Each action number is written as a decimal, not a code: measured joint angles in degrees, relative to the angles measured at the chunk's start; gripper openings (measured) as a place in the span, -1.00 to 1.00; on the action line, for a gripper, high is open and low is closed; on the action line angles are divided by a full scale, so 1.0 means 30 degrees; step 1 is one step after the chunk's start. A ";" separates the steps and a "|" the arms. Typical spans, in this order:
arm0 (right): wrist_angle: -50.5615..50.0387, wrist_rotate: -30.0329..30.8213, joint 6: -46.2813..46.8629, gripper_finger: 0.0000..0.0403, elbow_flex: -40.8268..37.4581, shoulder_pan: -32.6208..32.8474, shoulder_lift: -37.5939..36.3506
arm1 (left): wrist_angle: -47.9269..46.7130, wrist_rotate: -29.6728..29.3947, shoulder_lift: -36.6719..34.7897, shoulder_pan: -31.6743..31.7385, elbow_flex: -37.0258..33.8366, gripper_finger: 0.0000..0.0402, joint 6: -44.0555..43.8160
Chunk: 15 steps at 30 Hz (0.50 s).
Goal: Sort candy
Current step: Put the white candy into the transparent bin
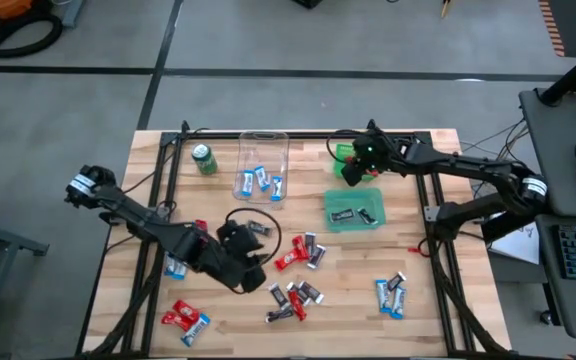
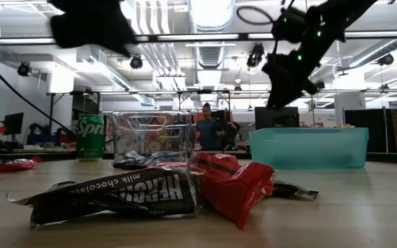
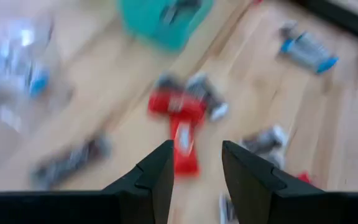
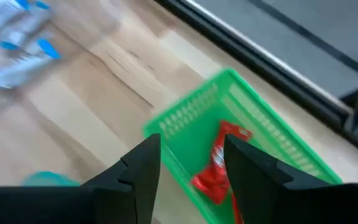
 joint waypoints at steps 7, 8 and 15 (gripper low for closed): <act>0.0106 -0.0005 -0.0273 -0.23 0.0937 0.1418 -0.0486 | -0.6559 0.3512 0.0293 -0.0974 0.0000 -0.41 -0.8150; 0.0239 -0.0012 -0.0317 -0.23 0.1020 0.1610 -0.0479 | -0.7516 0.4170 0.0451 -0.1052 0.0000 -0.41 -0.9137; 0.1650 -0.0009 -0.0554 -0.22 0.1040 0.2716 -0.0472 | -1.3101 0.8618 0.2274 -0.1261 -0.0059 -0.41 -1.3621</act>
